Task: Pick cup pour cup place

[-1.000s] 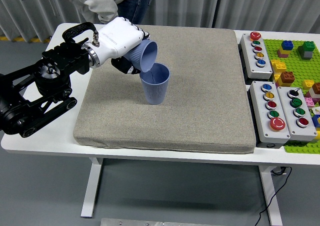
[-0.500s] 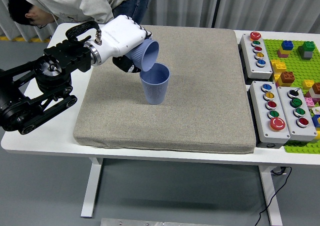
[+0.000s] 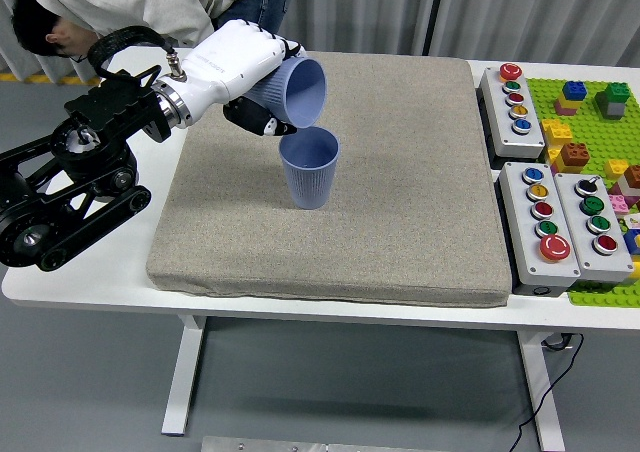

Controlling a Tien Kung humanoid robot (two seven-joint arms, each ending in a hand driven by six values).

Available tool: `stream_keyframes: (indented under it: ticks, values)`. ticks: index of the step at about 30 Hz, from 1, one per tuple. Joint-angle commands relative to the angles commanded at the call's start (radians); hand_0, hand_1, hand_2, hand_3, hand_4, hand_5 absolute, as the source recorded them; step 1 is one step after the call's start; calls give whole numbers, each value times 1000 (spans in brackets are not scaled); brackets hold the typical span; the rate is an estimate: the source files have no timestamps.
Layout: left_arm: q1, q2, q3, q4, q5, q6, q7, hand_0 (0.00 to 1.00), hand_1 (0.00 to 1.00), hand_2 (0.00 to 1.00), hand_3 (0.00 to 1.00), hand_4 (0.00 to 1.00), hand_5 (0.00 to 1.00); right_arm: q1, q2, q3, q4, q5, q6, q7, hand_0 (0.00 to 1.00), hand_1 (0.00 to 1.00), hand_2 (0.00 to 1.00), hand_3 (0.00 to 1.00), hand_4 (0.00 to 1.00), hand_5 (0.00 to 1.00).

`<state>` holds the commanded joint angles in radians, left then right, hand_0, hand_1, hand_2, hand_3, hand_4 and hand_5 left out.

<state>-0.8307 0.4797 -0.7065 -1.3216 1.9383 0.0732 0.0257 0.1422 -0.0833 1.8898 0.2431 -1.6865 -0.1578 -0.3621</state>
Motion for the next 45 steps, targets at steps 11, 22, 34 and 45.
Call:
stream_keyframes:
  ticks: [11,22,34,45]
  values:
    - [157,-24,-169,37,-447,93,-95,583,477,512,520,863,219,-6,4,7,1,-9,2,-1,640,605,510,588,2,2]
    - [342,-125,-355,-13,-905,227,-211,593,515,529,530,864,225,-13,9,14,0,-19,5,0,639,604,510,588,2,2]
    - [453,-206,-335,-12,-774,463,-325,596,524,543,538,865,242,-14,10,14,-1,-19,6,2,639,604,510,589,2,2]
    - [496,-243,-275,45,-809,464,-386,607,550,567,542,867,255,-16,10,16,0,-23,7,1,640,605,511,589,2,2]
